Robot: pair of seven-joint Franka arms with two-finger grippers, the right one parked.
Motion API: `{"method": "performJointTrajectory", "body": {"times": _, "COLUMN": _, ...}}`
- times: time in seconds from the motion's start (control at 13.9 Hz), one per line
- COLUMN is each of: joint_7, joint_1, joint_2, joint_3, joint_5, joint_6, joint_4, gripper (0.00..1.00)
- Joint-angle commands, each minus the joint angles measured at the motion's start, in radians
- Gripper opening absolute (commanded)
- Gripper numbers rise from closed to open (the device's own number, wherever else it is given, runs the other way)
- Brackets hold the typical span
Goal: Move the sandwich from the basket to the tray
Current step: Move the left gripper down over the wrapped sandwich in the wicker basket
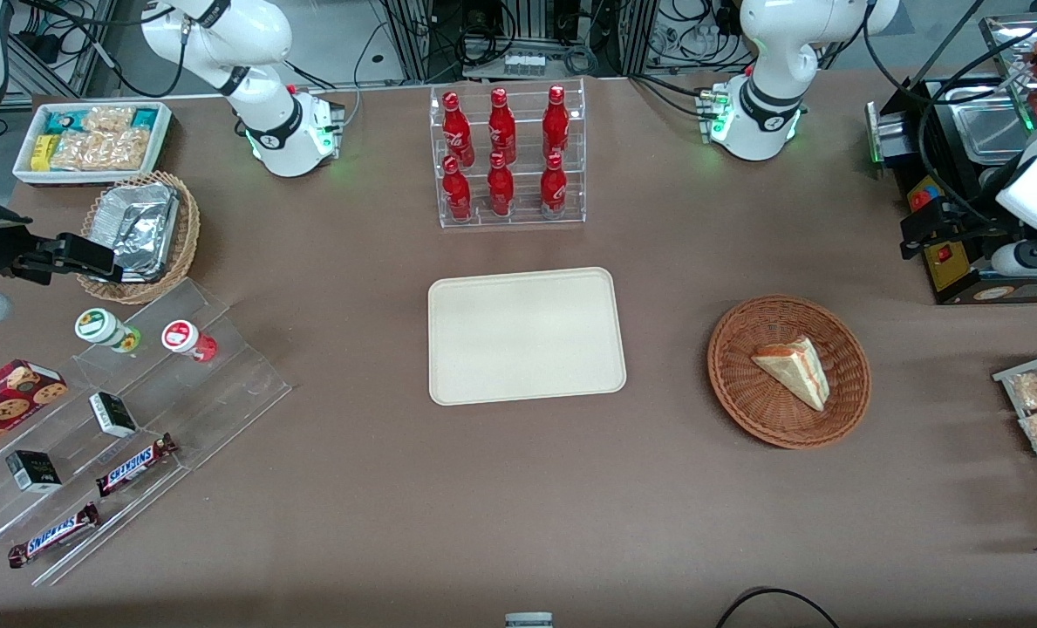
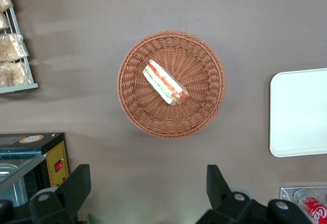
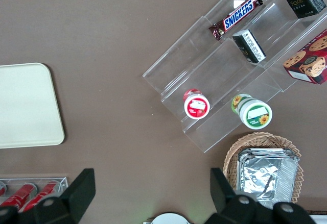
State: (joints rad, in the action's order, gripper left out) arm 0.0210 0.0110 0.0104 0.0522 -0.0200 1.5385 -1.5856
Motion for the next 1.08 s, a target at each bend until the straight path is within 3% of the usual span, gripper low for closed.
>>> {"method": "performJointTrajectory", "body": {"times": 0.0, "joint_7": 0.017, "joint_1": -0.002, "joint_2": -0.012, "joint_3": 0.005, "joint_5": -0.002, "joint_6": -0.021, "joint_4": 0.026, "gripper": 1.0}}
{"method": "performJointTrajectory", "body": {"times": 0.29, "joint_7": 0.025, "joint_1": 0.007, "joint_2": -0.058, "joint_3": 0.006, "joint_5": -0.032, "joint_6": -0.006, "joint_4": 0.018, "gripper": 1.0}}
{"method": "performJointTrajectory", "body": {"times": 0.72, "joint_7": 0.042, "joint_1": 0.003, "joint_2": -0.18, "joint_3": 0.006, "joint_5": -0.04, "joint_6": 0.152, "joint_4": -0.036, "gripper": 1.0}}
{"method": "performJointTrajectory", "body": {"times": 1.01, "joint_7": 0.244, "joint_1": 0.0, "joint_2": -0.222, "joint_3": 0.008, "joint_5": -0.037, "joint_6": 0.297, "joint_4": -0.137, "gripper": 1.0}}
